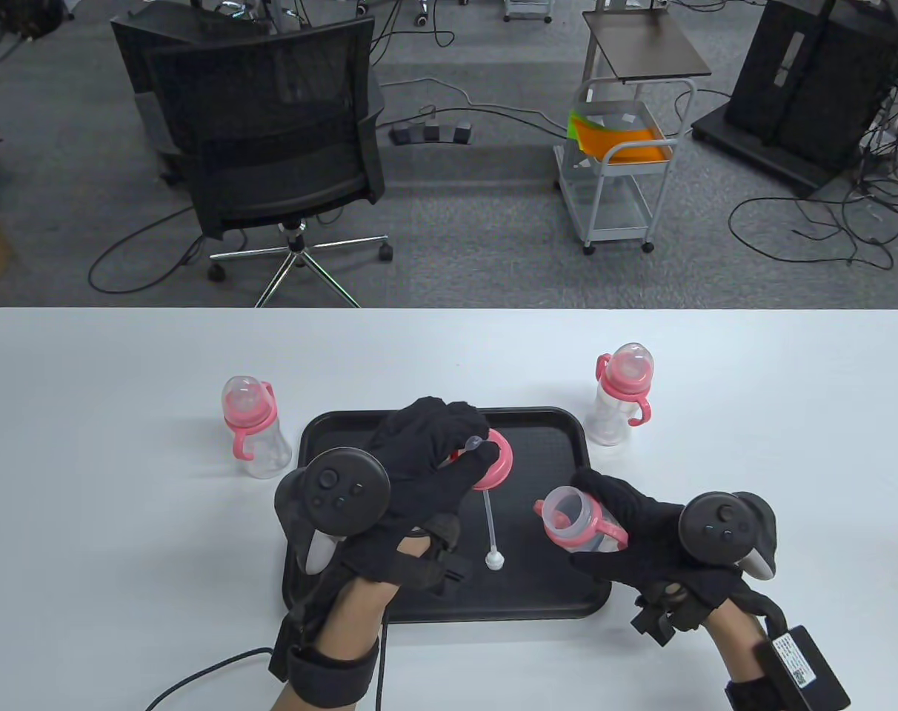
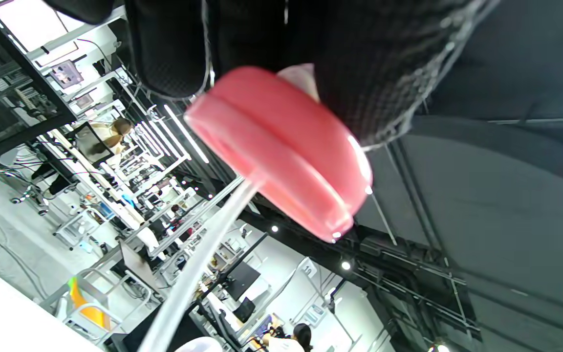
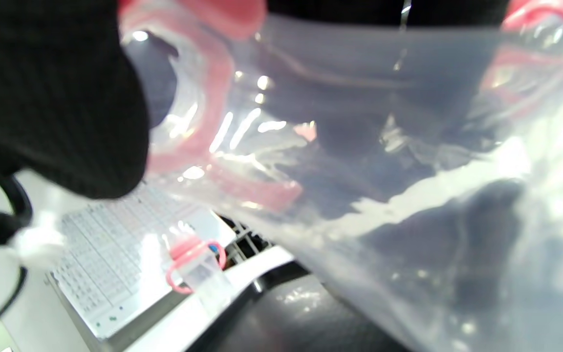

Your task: Assemble baby bottles from components

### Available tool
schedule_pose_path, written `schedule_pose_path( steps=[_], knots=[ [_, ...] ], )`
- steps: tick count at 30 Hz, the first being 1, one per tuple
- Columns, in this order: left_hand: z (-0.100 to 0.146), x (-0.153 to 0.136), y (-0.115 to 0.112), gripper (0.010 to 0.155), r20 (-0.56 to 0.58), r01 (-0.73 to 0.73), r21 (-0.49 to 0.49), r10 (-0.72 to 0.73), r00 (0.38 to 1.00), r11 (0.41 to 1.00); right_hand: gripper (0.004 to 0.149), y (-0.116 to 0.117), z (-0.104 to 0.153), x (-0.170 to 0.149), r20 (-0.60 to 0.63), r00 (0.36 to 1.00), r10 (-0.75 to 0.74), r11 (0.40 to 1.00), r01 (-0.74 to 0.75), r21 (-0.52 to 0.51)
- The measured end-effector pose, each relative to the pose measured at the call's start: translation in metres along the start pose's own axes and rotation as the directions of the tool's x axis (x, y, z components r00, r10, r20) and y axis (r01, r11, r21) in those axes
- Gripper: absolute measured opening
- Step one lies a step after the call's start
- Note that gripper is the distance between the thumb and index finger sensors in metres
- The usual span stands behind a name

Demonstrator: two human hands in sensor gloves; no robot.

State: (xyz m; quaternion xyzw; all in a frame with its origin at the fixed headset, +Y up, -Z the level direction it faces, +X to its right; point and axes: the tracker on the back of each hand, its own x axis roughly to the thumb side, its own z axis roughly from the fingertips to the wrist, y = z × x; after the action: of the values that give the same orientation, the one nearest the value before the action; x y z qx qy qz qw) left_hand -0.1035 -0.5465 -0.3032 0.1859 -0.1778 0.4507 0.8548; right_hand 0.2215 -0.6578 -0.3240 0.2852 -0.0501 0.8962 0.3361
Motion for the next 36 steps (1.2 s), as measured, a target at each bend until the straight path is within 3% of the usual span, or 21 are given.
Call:
schedule_pose_path(
  steps=[12, 22, 36],
  knots=[
    [0.008, 0.021, 0.009, 0.042, 0.063, -0.032, 0.014, 0.031, 0.998, 0.999, 0.094, 0.022, -0.005, 0.013, 0.006, 0.999, 0.039, 0.993, -0.039, 0.11],
    [0.01, 0.03, -0.015, 0.042, 0.086, -0.037, -0.065, 0.042, 0.995, 0.997, 0.095, 0.049, -0.007, 0.029, 0.05, 0.99, -0.13, 0.968, 0.116, 0.222],
    [0.013, 0.036, -0.017, 0.043, 0.099, -0.062, -0.078, 0.069, 0.993, 0.995, 0.095, 0.048, -0.008, 0.026, 0.024, 0.985, -0.174, 0.965, 0.165, 0.202]
  ],
)
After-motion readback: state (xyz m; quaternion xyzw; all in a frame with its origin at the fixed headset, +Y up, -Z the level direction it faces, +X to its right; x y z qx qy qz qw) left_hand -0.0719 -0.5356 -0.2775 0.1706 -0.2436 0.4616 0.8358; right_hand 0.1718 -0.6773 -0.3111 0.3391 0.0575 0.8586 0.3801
